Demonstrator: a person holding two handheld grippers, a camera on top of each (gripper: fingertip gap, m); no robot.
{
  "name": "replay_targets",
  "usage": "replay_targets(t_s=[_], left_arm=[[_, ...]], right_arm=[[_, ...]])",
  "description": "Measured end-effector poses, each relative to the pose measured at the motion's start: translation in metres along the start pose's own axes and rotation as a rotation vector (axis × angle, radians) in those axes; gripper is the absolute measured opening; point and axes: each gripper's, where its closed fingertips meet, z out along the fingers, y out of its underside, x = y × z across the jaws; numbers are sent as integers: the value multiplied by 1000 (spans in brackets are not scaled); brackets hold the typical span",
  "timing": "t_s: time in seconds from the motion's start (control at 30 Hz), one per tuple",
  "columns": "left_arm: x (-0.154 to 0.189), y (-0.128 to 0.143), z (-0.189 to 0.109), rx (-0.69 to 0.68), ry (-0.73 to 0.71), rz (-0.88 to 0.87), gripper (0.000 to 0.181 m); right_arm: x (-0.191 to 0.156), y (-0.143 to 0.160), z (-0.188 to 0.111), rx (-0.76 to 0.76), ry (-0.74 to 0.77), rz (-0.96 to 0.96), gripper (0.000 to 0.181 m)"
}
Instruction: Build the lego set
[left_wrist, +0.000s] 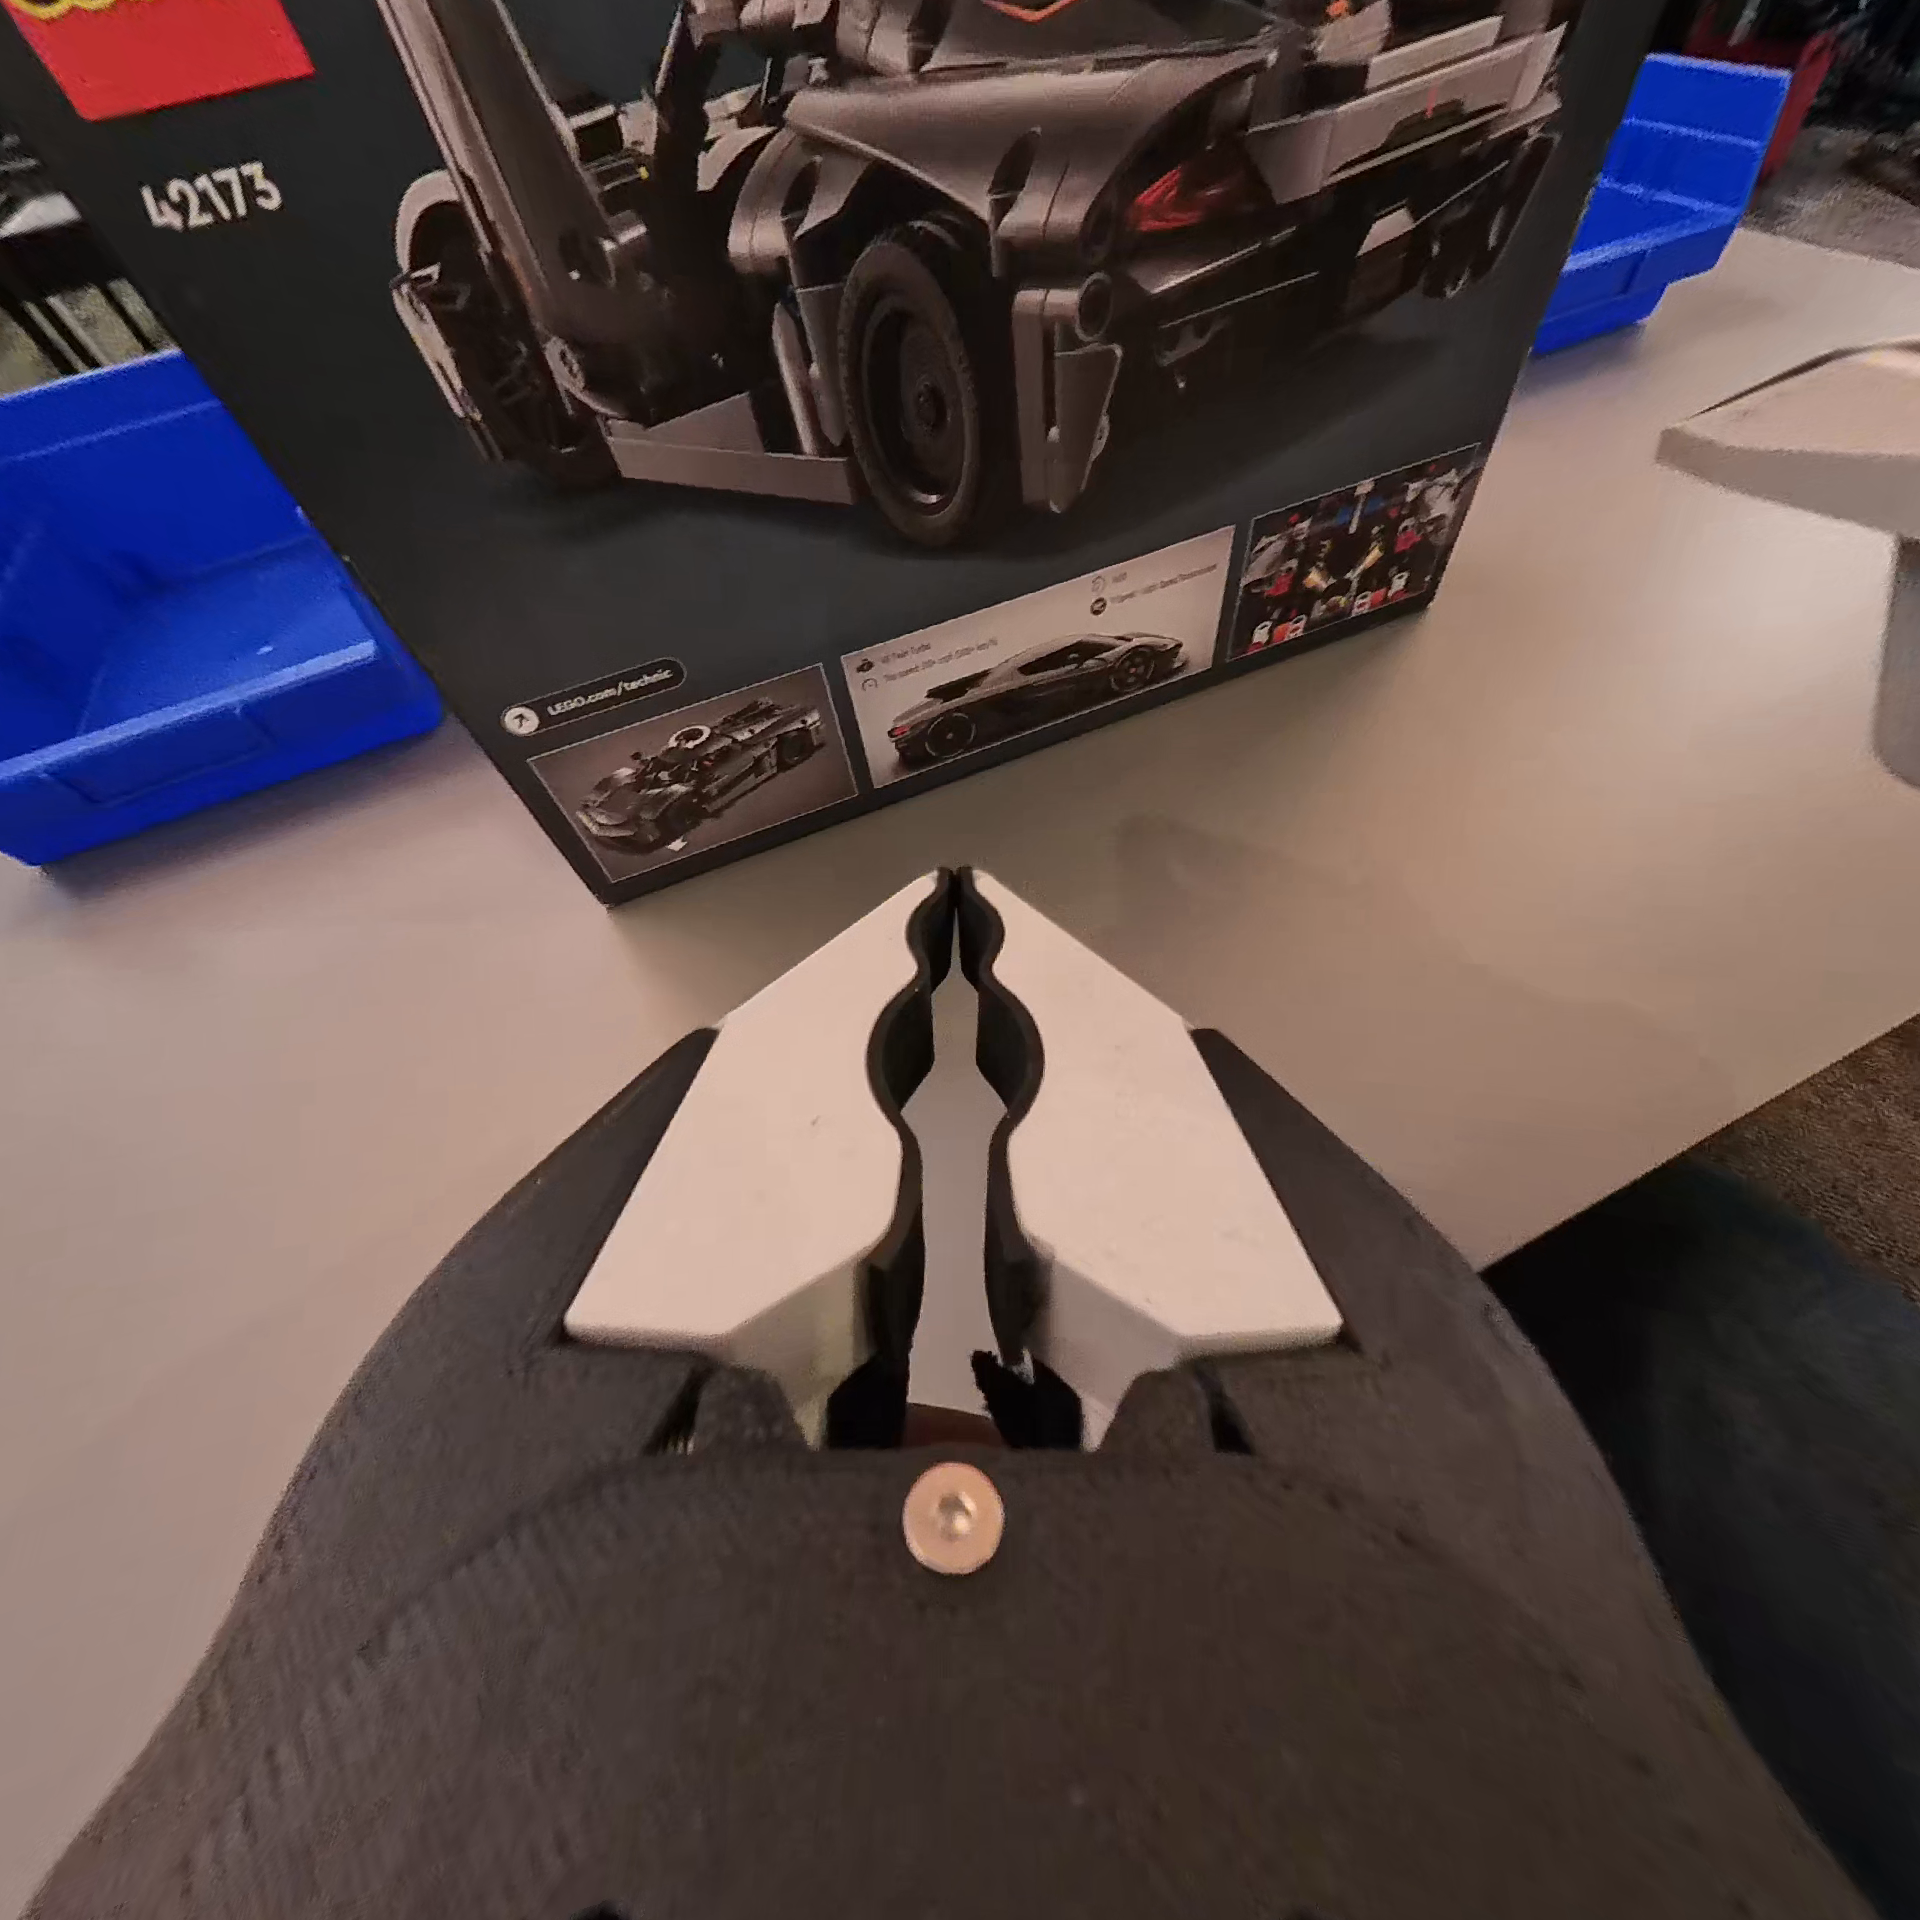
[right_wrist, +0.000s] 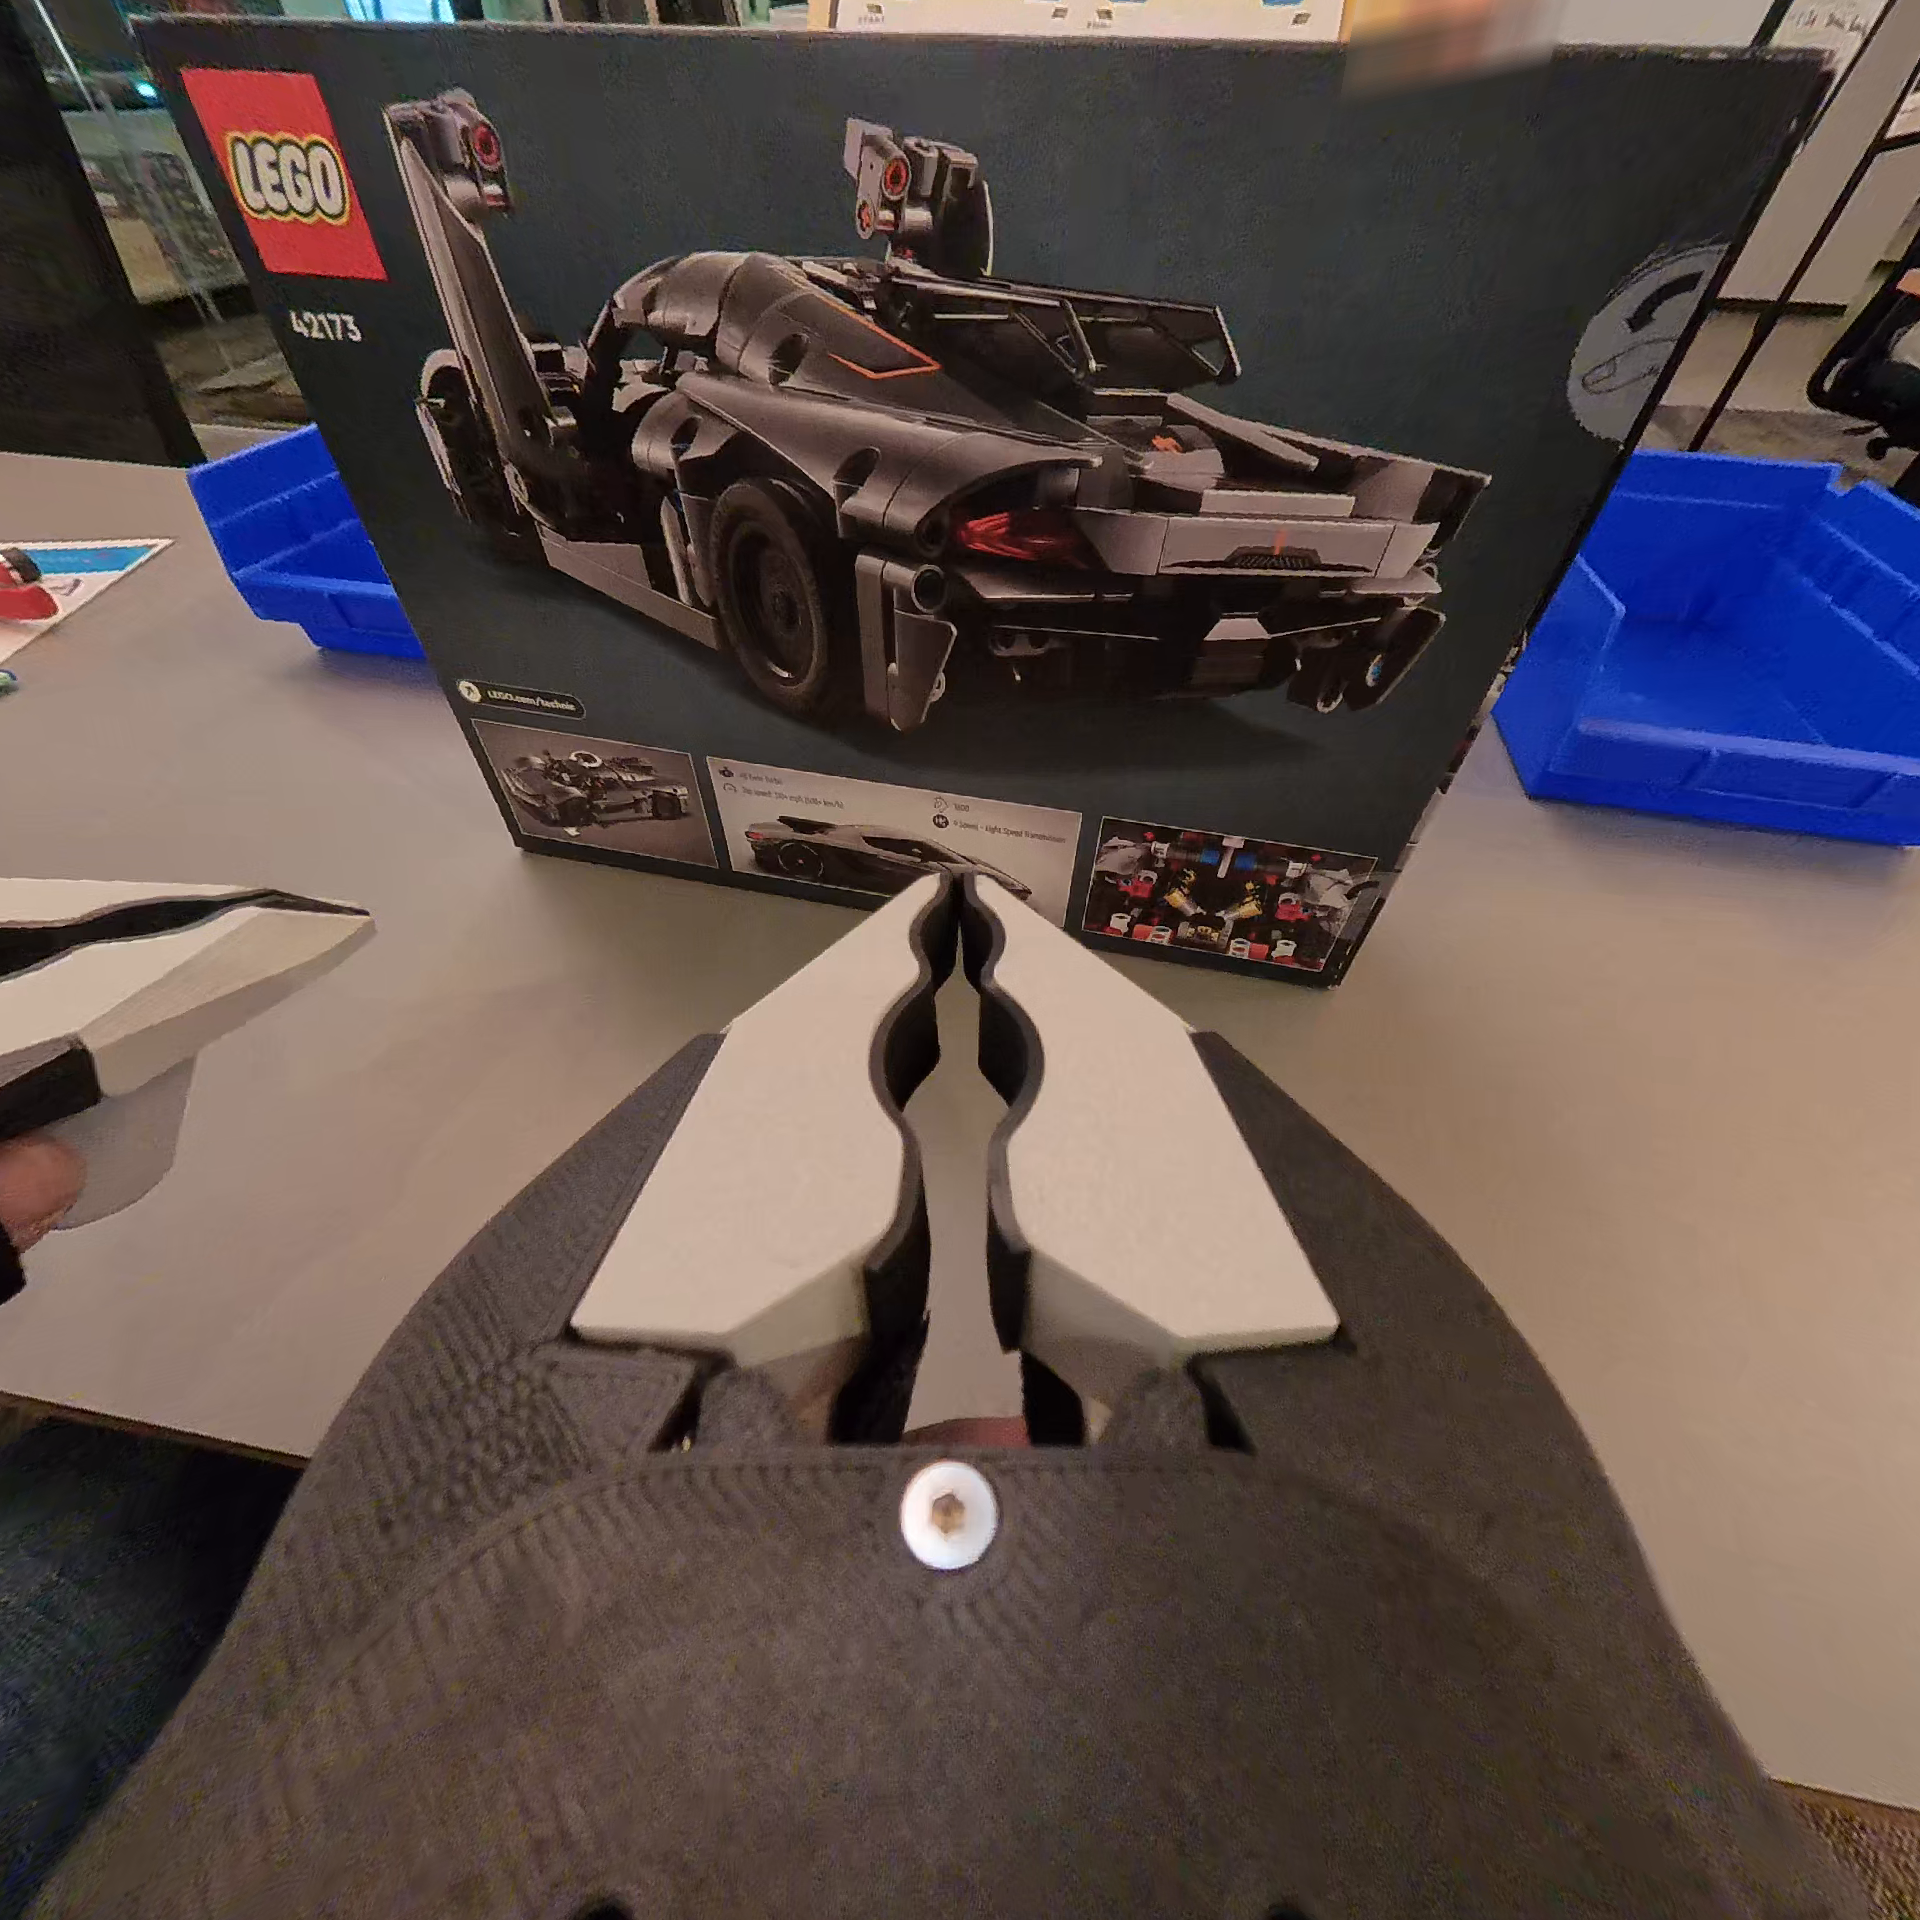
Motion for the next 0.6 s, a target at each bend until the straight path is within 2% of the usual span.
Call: replay_targets(t_s=[0.2,0.6], left_arm=[[-20,3,3,3,-69,-32,0],[-14,-4,5,19,-73,-29,0]], right_arm=[[-4,-3,-1,12,-2,-13,0],[3,0,-9,10,11,-12,0]])
